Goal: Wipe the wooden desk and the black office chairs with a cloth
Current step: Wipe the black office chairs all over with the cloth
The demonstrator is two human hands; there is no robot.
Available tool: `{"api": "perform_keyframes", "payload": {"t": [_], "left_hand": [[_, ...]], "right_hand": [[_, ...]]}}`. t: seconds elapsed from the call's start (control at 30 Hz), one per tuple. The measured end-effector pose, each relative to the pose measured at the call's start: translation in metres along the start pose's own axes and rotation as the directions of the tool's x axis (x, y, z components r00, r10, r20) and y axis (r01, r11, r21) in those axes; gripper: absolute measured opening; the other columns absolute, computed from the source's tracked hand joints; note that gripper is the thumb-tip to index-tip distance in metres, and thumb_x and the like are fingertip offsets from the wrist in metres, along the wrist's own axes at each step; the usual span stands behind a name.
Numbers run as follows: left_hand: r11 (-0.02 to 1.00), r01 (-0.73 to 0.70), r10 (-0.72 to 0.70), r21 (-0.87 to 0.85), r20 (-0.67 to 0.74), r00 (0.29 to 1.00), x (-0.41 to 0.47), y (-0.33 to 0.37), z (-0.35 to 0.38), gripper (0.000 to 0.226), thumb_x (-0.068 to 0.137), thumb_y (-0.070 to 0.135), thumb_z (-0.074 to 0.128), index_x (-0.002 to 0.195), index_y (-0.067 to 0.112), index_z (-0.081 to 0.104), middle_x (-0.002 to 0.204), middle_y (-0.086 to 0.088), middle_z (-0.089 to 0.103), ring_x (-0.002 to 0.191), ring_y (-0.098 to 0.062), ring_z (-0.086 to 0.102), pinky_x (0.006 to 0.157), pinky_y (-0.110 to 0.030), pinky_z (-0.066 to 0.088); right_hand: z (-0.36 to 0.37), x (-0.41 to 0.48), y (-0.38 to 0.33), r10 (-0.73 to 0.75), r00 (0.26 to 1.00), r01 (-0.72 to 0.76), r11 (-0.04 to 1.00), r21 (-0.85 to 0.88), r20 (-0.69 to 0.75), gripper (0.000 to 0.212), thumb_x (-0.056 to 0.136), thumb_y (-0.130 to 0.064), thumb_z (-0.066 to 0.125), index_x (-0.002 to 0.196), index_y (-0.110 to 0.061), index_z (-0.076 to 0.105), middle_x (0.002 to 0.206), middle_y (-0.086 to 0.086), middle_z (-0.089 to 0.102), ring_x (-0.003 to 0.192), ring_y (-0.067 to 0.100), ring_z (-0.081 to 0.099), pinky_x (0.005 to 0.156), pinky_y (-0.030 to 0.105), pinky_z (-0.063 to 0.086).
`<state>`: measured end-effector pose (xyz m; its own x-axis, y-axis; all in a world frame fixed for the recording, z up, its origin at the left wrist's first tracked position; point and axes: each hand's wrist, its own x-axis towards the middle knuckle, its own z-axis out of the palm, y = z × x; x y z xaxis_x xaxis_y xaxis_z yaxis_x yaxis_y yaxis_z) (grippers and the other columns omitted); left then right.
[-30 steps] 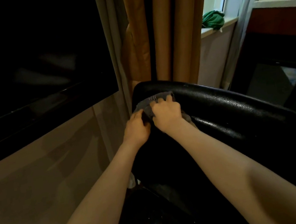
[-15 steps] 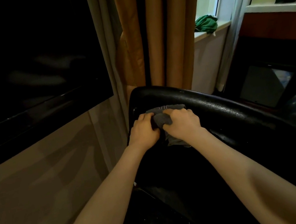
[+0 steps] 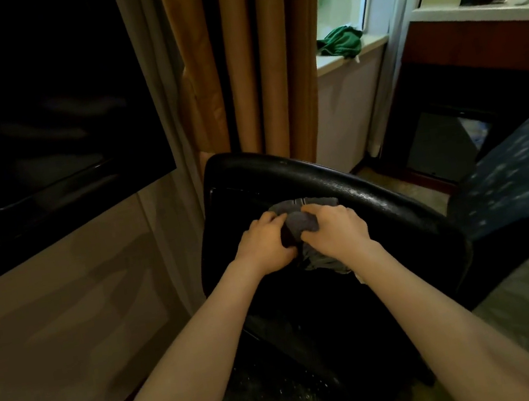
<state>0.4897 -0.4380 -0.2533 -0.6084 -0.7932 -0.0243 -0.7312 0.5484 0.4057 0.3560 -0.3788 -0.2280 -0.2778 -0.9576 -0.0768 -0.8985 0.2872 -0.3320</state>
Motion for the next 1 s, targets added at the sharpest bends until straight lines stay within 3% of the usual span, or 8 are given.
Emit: {"api": "perform_keyframes", "payload": {"t": [0.33,0.47,0.57,0.73,0.87,1.0], "left_hand": [[0.991,-0.055,0.055,0.121,0.002,0.998,-0.02,0.077,0.023,0.054,0.084,0.03,0.066,0.133,0.014,0.05,0.136,-0.005,0.04,0.12,-0.023,0.044,0.102,-0.034,0.04],[0.991,-0.087,0.083,0.097,0.047,0.995,-0.032,0.101,0.041,0.044,0.081,0.028,0.068,0.122,0.012,0.06,0.13,-0.006,0.043,0.111,-0.023,0.05,0.096,-0.035,0.045],[0.992,-0.094,0.089,0.081,0.059,0.994,-0.041,0.113,0.052,0.038,0.081,0.027,0.069,0.116,0.014,0.063,0.126,-0.005,0.044,0.106,-0.022,0.052,0.093,-0.036,0.048],[0.985,-0.149,0.143,0.084,0.073,0.987,-0.062,0.117,0.08,0.034,0.083,0.026,0.066,0.115,0.015,0.063,0.127,-0.005,0.047,0.103,-0.021,0.056,0.09,-0.033,0.049],[0.973,-0.16,0.114,0.165,0.255,0.96,-0.085,0.108,0.118,0.038,0.087,0.024,0.06,0.122,0.011,0.054,0.119,-0.007,0.056,0.103,-0.024,0.059,0.089,-0.035,0.051],[0.969,-0.107,0.025,0.221,0.344,0.939,-0.104,0.094,0.123,0.029,0.088,0.025,0.06,0.113,0.011,0.06,0.11,-0.007,0.06,0.095,-0.022,0.061,0.081,-0.032,0.053]], "right_hand": [[-0.015,-0.07,0.058,0.088,0.996,-0.084,0.987,0.139,-0.024,0.054,0.087,-0.04,0.057,0.138,-0.037,0.041,0.121,0.002,0.059,0.109,0.025,0.056,0.084,0.033,0.049],[-0.009,-0.099,0.081,0.11,0.991,-0.098,0.985,0.139,-0.079,0.052,0.086,-0.038,0.058,0.136,-0.038,0.044,0.115,0.003,0.063,0.104,0.026,0.058,0.076,0.031,0.048],[-0.001,-0.114,0.094,0.121,0.987,-0.105,0.983,0.148,-0.105,0.053,0.085,-0.036,0.059,0.136,-0.037,0.045,0.118,0.005,0.062,0.106,0.028,0.057,0.079,0.033,0.05],[0.037,-0.144,0.115,0.044,0.982,-0.027,0.995,0.091,-0.185,0.05,0.084,-0.03,0.056,0.134,-0.033,0.047,0.127,0.004,0.057,0.107,0.032,0.054,0.085,0.038,0.05],[0.084,-0.179,0.12,0.107,0.992,-0.106,0.994,0.03,-0.065,0.051,0.089,-0.029,0.053,0.139,-0.028,0.041,0.139,0.001,0.047,0.119,0.031,0.044,0.091,0.034,0.044],[0.091,-0.184,0.103,0.075,0.995,-0.081,0.992,0.098,0.06,0.042,0.09,-0.025,0.053,0.132,-0.023,0.05,0.122,0.007,0.059,0.116,0.03,0.051,0.082,0.032,0.048]]}}
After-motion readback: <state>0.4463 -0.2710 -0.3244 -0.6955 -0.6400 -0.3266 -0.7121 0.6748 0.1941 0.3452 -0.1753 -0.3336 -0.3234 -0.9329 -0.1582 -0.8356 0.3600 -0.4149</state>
